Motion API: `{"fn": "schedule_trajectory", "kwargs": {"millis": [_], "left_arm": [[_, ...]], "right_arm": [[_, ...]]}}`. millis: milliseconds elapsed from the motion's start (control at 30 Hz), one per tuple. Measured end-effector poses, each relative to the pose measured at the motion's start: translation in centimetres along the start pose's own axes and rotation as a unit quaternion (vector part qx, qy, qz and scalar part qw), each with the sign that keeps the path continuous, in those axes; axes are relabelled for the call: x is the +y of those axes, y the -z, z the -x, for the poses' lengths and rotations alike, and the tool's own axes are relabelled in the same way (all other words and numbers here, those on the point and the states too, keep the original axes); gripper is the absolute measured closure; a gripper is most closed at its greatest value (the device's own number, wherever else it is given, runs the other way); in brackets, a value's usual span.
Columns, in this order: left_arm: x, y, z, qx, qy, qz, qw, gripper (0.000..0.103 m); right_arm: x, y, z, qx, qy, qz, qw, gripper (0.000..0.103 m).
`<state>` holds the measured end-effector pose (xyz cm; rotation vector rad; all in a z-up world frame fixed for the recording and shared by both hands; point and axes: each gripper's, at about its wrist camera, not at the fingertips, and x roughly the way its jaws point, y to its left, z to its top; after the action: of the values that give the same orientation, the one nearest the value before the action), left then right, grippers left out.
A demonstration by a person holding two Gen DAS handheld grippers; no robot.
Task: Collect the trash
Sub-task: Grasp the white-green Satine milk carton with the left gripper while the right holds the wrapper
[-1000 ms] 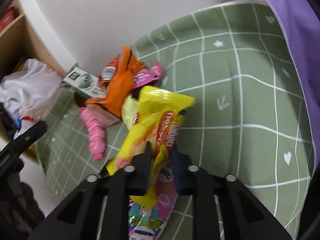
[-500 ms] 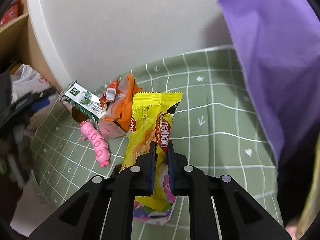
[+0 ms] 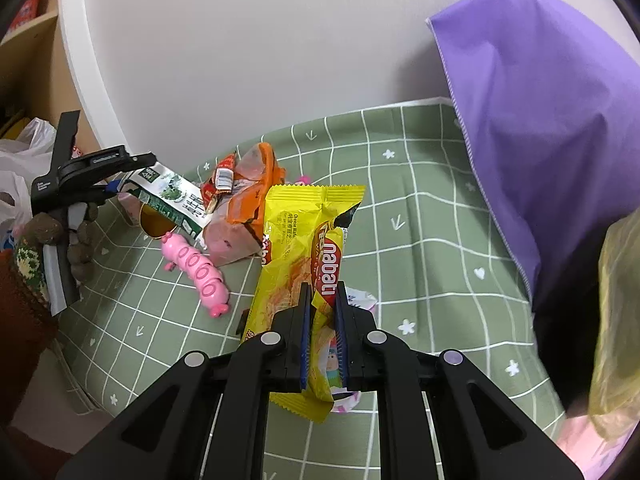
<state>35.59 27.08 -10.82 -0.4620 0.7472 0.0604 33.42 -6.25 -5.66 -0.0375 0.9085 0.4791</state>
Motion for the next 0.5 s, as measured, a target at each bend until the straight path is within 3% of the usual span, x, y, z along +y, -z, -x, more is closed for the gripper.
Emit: {"fn": "schedule_trajectory", "kwargs": {"millis": [100, 367, 500], "left_arm": [[-0.9, 0.1, -0.1, 0.012, -0.003, -0.019, 0.9997, 0.071], [-3.7, 2.2, 4.2, -0.009, -0.018, -0.084, 0.9962, 0.072], [-6.0, 2.4, 7.8, -0.038, -0.007, -0.109, 0.9933, 0.072]], "right_arm": [[0.0, 0.2, 0.0, -0.004, -0.005, -0.002, 1.0, 0.091], [-1.3, 0.3, 0.5, -0.016, -0.012, -0.013, 1.0, 0.091], [-1.7, -0.1, 1.6, -0.032, -0.007, -0.008, 0.999, 0.091]]}}
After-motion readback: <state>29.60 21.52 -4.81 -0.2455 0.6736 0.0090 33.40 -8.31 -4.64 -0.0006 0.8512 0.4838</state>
